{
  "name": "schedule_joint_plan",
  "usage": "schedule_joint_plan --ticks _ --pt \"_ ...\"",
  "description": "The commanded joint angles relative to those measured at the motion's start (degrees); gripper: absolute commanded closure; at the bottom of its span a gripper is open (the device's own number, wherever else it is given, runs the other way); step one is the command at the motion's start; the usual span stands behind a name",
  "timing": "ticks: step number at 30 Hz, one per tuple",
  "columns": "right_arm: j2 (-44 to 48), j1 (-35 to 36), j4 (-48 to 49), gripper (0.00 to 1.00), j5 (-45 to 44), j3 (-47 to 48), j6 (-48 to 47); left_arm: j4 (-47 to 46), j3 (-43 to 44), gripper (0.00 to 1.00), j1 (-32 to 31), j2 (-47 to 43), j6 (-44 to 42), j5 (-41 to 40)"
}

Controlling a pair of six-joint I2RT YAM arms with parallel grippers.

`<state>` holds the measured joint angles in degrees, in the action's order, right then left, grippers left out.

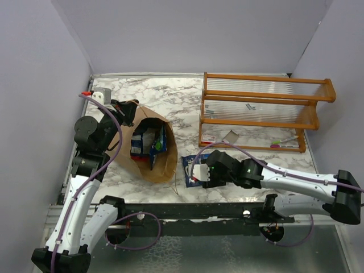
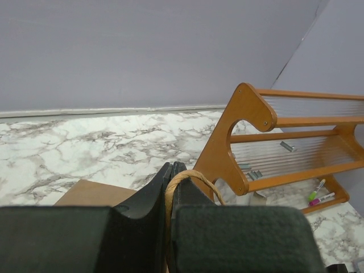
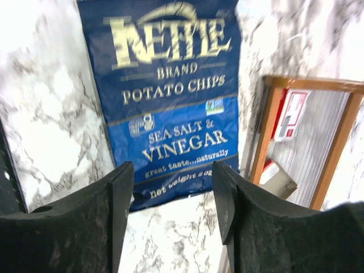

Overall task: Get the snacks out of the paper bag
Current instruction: Place the snack at the center of the board, then take out the snack from the paper bag.

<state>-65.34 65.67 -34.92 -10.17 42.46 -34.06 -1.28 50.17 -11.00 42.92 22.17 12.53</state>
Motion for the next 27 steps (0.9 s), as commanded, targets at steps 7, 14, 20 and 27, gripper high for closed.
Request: schedule_joint_plan --ticks 7,14,20,27 --pt "9.33 0.07 19.32 0.35 16.31 4.25 1.64 -1.62 -0.03 1.0 -0.09 -0.23 1.16 1.46" --pt "2.42 0.06 25.88 0.31 24.08 10.5 -15.28 -1.04 0.37 1.0 -0.1 0.42 1.32 3.04" --pt "-7.32 0.03 26.27 0.29 25.32 17.66 -30.02 -0.07 0.72 1.0 -0.05 0.44 1.18 3.67" --pt "-17.78 0.07 18.92 0.29 20.81 25.93 -40.77 -1.07 -0.39 1.0 -0.15 0.25 2.25 4.57"
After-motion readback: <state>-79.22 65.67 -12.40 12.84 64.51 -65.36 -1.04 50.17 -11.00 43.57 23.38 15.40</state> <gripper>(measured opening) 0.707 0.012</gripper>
